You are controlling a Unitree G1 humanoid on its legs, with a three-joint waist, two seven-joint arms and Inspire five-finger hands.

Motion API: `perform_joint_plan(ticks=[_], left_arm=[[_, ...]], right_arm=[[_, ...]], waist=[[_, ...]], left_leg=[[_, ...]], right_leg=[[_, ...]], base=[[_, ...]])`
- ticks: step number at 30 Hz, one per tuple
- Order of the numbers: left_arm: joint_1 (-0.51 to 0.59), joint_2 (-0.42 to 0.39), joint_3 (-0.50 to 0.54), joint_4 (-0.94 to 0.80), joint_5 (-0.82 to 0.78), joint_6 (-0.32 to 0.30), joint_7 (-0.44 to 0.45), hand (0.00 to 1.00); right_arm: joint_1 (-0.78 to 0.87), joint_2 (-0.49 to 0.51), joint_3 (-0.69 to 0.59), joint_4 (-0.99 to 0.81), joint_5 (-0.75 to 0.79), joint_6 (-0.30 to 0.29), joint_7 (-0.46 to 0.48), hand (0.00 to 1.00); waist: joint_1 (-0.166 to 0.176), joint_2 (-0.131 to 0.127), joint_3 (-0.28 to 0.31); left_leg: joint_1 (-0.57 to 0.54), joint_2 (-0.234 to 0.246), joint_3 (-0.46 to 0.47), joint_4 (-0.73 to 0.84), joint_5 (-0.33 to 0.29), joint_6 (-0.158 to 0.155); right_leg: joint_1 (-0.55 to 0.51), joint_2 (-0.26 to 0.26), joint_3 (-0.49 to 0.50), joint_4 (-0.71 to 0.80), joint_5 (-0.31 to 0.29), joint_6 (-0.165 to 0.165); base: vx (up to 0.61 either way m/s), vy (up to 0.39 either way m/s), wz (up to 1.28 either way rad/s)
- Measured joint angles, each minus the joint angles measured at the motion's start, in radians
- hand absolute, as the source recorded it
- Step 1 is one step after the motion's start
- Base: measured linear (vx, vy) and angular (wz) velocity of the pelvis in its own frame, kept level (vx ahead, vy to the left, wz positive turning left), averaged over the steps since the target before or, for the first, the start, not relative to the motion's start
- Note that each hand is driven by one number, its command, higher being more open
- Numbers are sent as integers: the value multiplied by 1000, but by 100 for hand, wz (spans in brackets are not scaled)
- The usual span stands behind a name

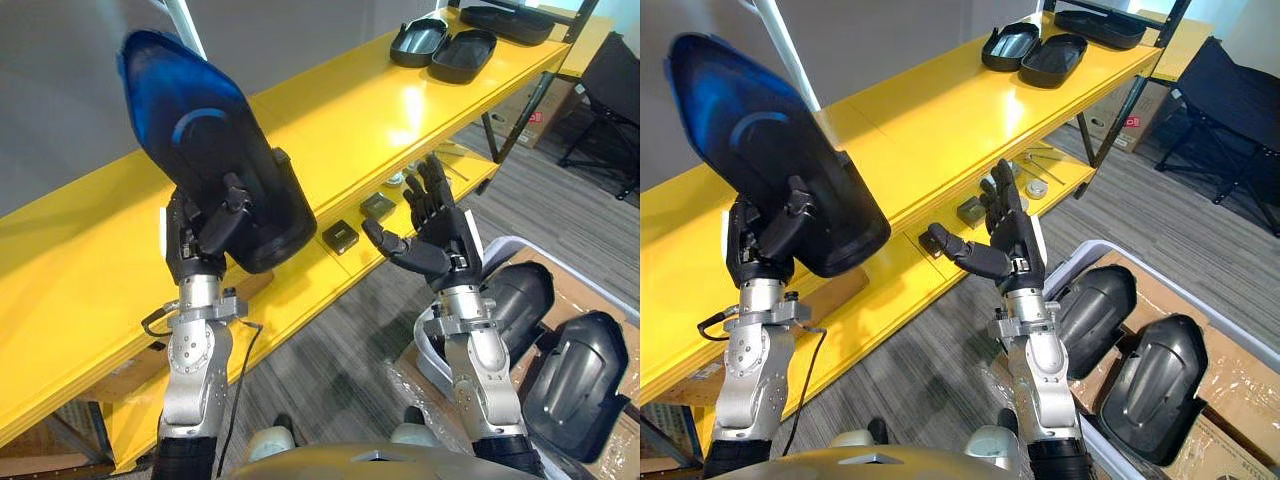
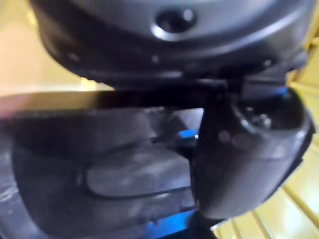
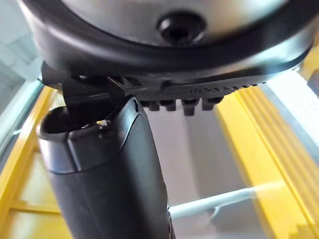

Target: Walk over and take three plastic housings, then place them on the shelf

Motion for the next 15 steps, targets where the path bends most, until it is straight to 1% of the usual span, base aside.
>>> perform_joint_plan(ticks=[2, 3, 5, 6, 8, 9, 11, 13, 15], left_arm=[[-60, 5, 35, 62, -30, 0, 57, 0], [-73, 7, 44, 79, -32, 0, 72, 0], [-109, 15, 64, 123, -46, 1, 108, 0], [-142, 21, 74, 155, -80, 5, 134, 0], [-171, 28, 83, 178, -91, 15, 149, 0], [-215, 61, 96, 214, -117, 28, 167, 0], [-243, 84, 107, 229, -119, 44, 178, 0], [-285, 118, 120, 231, -137, 68, 192, 0], [-315, 132, 120, 232, -149, 90, 193, 0]], right_arm=[[0, -15, 23, -1, 0, 14, 30, 100], [0, -20, 31, -1, 0, 22, 36, 100], [0, -27, 40, -2, -1, 46, 56, 100], [0, -28, 46, -2, 0, 69, 67, 100], [0, -31, 49, -2, 0, 81, 70, 100], [-6, -53, 62, -2, 0, 83, 88, 100], [-11, -65, 75, -2, 0, 84, 102, 100], [-12, -78, 89, -5, 0, 108, 120, 100], [-11, -90, 101, -6, 1, 128, 121, 100]], waist=[[-6, 4, -2], [-8, 5, -2], [-12, 5, -2], [-17, 7, -1], [-21, 8, -1], [-28, 16, 4], [-31, 23, 8], [-40, 34, 14], [-46, 44, 22]], left_leg=[[-2, -1, 12, -22, 14, 0], [0, -1, 16, -28, 18, 0], [1, 0, 24, -33, 22, 0], [3, -1, 27, -38, 25, -1], [8, -1, 30, -46, 27, 0], [11, -2, 33, -51, 28, 0], [13, -4, 40, -58, 31, 1], [15, -6, 44, -82, 46, 4], [16, -7, 44, -95, 55, 4]], right_leg=[[-22, 1, 14, 2, 2, 3], [-25, 2, 17, 2, 3, 4], [-35, 3, 27, 3, 8, 11], [-37, 3, 29, 4, 9, 12], [-38, 3, 31, 5, 9, 12], [-40, 3, 36, 6, 9, 12], [-51, 3, 44, 12, 7, 10], [-70, 4, 56, 21, 6, 9], [-76, 4, 57, 24, 6, 9]], base=[[-29, -14, -16], [-5, -17, -12], [18, -10, -11], [28, -5, -5], [24, -4, -4], [13, -1, -7], [1, 4, -10], [-8, -5, -10], [-11, -7, -2]])
